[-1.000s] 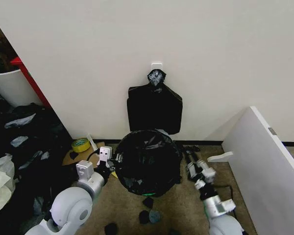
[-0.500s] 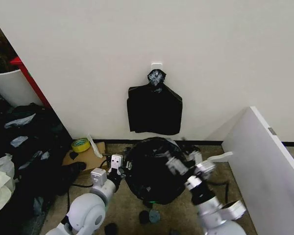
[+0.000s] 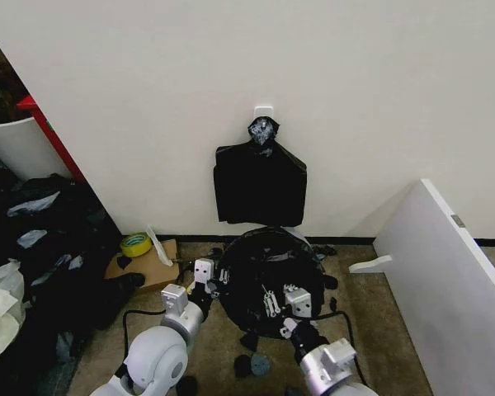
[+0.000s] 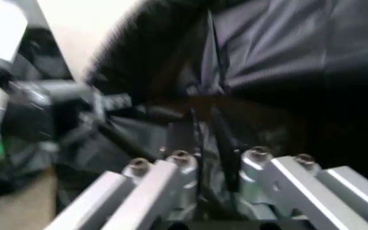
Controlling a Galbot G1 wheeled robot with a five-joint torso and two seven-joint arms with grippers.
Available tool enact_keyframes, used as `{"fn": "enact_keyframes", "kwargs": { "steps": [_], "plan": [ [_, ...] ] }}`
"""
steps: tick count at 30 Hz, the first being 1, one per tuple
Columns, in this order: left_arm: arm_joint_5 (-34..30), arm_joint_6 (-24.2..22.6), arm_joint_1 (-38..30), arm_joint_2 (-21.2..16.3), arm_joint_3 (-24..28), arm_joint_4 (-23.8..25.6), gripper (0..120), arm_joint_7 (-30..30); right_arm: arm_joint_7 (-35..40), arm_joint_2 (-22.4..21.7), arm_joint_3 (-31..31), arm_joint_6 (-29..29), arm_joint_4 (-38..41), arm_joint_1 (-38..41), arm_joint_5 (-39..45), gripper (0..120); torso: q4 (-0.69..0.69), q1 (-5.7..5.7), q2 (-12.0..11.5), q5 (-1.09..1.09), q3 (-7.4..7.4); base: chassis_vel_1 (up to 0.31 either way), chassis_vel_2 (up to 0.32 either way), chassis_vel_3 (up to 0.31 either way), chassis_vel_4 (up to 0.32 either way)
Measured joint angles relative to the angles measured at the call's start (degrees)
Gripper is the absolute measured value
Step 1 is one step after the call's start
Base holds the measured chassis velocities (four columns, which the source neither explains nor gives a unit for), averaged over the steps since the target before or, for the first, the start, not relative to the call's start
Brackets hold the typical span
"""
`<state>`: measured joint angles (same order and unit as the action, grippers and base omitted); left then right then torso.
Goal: Place the garbage bag over the trash bin.
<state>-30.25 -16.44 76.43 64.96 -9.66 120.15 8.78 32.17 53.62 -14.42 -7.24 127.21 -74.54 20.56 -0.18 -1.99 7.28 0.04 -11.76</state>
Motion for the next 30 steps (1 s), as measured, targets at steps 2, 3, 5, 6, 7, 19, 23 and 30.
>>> {"fn": "enact_keyframes", "kwargs": {
  "steps": [2,3,5,6,7,19,23,30],
  "plan": [
    [0.15,0.07,0.01,-0.01,0.00,0.00,0,-0.07,1.76,0.62,-1.16,-2.18,-1.40,2.58,1.07,0,0.00,0.00,0.00,0.00,0.00,0.000,0.000,0.000,0.000],
    [0.23,0.07,0.05,-0.02,0.00,0.00,0,-0.08,2.84,1.10,-1.76,-3.33,-2.50,4.39,1.86,0,-0.01,0.00,0.00,0.00,0.00,0.000,0.000,0.000,0.000],
    [0.36,0.08,0.14,-0.01,0.01,0.09,0,-0.09,3.99,1.90,-2.49,-4.43,-4.36,6.93,2.42,0,0.00,0.00,0.00,0.00,0.00,0.000,0.000,0.000,0.000],
    [0.43,0.08,0.17,0.02,0.01,0.17,0,-0.09,4.44,2.32,-2.84,-4.71,-5.57,8.32,2.52,0,0.00,0.00,0.00,0.00,0.00,0.000,0.000,0.000,0.000],
    [0.52,0.08,0.23,0.06,0.01,0.22,0,-0.09,4.82,2.78,-3.18,-4.86,-6.70,9.66,2.62,0,0.00,0.00,0.00,-0.01,0.00,0.000,0.000,0.000,0.000],
    [0.75,-0.12,0.93,-0.18,-0.19,1.15,0,-0.08,7.56,6.40,-5.48,-6.97,-15.56,18.62,2.51,0,-0.01,0.00,0.00,-0.01,-0.01,0.000,0.000,0.000,0.000],
    [0.79,-0.22,1.29,-0.42,-0.26,1.76,0,-0.07,9.13,7.37,-5.94,-8.73,-18.10,20.53,2.97,0,0.00,0.00,0.00,0.00,-0.01,0.000,0.000,0.000,0.000],
    [1.01,-0.57,2.07,-0.97,-0.31,3.06,0,-0.03,11.72,8.25,-6.55,-13.59,-22.88,23.67,3.21,0,-0.01,0.00,0.00,0.00,0.00,0.000,0.000,0.000,0.000]
  ]
}}
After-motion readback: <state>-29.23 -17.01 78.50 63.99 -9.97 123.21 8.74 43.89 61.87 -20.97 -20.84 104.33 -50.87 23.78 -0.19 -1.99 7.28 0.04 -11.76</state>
